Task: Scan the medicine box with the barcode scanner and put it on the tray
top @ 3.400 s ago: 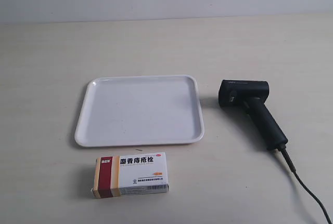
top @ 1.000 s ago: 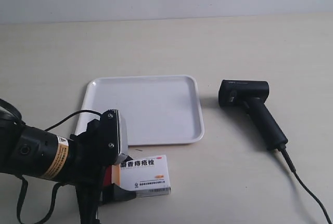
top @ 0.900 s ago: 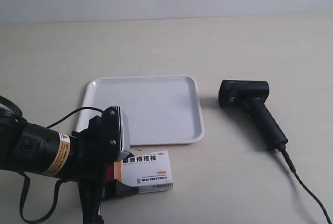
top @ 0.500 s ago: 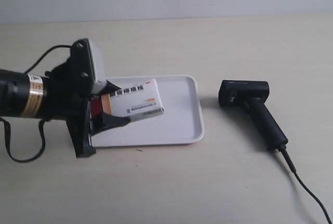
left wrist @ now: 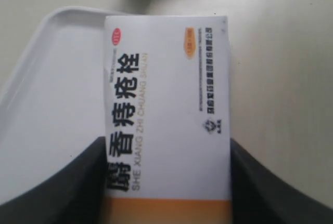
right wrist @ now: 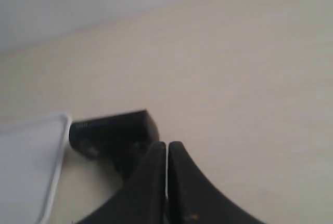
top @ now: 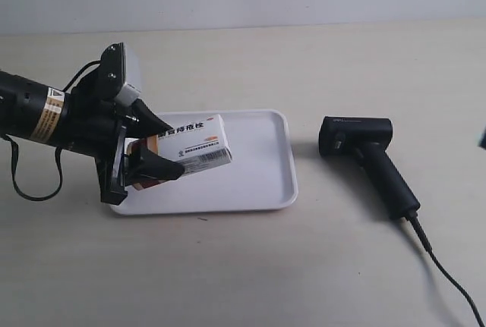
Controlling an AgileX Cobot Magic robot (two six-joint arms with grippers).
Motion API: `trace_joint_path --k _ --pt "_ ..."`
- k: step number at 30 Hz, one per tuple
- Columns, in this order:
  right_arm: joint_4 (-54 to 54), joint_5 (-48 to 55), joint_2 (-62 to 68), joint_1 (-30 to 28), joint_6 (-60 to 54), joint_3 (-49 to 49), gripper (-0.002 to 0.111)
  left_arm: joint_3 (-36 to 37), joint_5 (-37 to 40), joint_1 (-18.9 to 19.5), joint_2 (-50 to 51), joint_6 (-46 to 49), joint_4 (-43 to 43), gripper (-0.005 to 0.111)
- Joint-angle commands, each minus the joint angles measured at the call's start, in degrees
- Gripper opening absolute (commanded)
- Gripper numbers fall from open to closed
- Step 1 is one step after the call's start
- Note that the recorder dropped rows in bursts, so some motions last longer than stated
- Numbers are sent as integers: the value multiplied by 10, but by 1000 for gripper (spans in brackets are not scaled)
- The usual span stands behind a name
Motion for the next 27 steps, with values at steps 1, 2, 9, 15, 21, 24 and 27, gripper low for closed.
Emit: trace_joint_path --k 1,2,9,15,21,24,27 --pt "-7 -8 206 67 -56 -92 26 -6 -4 -2 1 -4 -4 0" --pt "-7 -8 250 75 -73 -113 36 -6 -4 -2 1 -3 -4 0" --pt "-7 -8 454 83 -128 -205 100 -6 17 -2 1 0 -4 0" --pt "-7 -36 538 83 -147 -240 101 -7 22 -2 1 1 -4 0" --pt "-7 -96 571 83 -195 -246 78 -7 22 -2 1 1 -4 0" --pt "-7 -96 563 83 -198 -246 51 -7 22 -2 1 1 -4 0" --pt "-7 -64 535 83 -210 -246 22 -7 25 -2 1 1 -4 0"
